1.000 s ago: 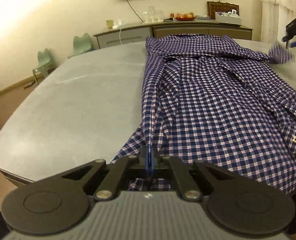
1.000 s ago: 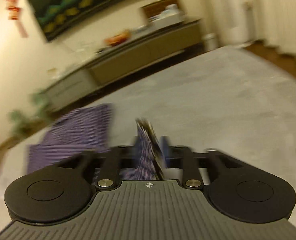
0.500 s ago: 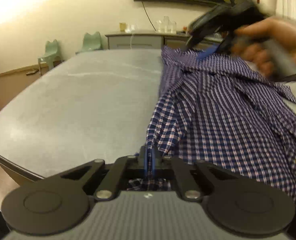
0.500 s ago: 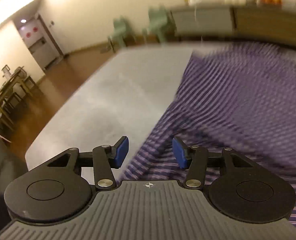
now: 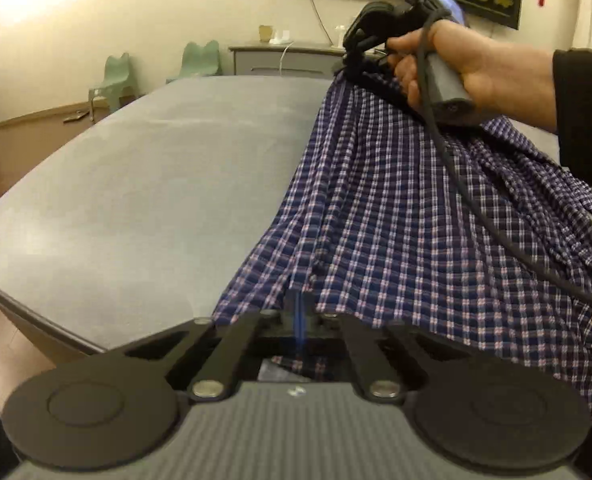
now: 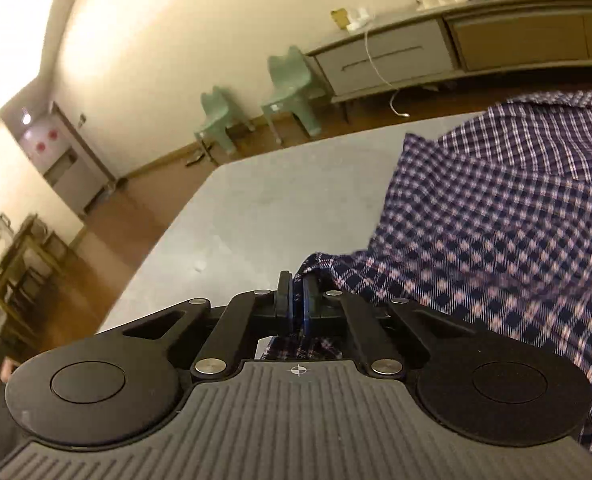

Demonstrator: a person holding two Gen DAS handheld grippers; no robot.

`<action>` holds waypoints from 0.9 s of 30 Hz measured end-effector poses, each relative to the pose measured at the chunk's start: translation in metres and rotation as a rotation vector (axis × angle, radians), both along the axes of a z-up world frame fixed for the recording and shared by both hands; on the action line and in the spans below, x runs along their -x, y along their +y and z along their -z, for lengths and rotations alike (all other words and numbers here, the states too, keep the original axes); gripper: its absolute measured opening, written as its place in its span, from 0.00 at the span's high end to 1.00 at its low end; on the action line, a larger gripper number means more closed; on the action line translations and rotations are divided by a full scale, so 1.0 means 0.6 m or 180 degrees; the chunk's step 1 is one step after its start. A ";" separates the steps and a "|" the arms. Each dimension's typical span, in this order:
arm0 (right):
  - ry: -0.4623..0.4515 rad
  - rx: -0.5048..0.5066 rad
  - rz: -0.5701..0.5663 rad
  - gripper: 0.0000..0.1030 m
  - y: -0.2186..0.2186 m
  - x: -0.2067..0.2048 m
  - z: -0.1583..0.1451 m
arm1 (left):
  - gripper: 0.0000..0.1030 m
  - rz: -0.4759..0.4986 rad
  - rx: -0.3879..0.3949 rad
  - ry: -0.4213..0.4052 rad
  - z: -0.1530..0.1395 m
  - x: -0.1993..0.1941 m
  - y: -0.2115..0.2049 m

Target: Fold clothes

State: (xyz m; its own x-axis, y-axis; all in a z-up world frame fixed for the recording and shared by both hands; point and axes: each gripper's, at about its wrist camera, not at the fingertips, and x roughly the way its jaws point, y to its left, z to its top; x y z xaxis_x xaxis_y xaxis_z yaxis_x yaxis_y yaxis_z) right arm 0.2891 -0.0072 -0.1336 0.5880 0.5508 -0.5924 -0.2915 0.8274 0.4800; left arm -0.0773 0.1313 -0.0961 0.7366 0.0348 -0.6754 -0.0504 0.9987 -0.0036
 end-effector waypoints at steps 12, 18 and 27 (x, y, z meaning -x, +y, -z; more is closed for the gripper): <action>0.0300 -0.0054 -0.0197 0.59 -0.057 0.084 -0.013 | 0.67 -0.0165 -0.0244 -0.0252 -0.028 0.018 0.006; 0.0269 0.0189 -0.0159 0.70 -0.026 0.117 0.017 | 0.81 -0.0229 0.0217 0.0017 -0.014 0.001 0.028; -0.0066 0.1151 -0.0703 1.00 0.049 0.138 0.042 | 0.97 -0.0761 -0.0135 -0.0263 -0.071 0.076 0.011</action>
State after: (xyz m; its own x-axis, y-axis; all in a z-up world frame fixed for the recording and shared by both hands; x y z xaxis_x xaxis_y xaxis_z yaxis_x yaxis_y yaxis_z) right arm 0.2065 0.0222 -0.1588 0.4930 0.4239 -0.7598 -0.4873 0.8580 0.1625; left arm -0.1231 0.1379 -0.0534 0.7566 0.2418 -0.6075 -0.2866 0.9577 0.0242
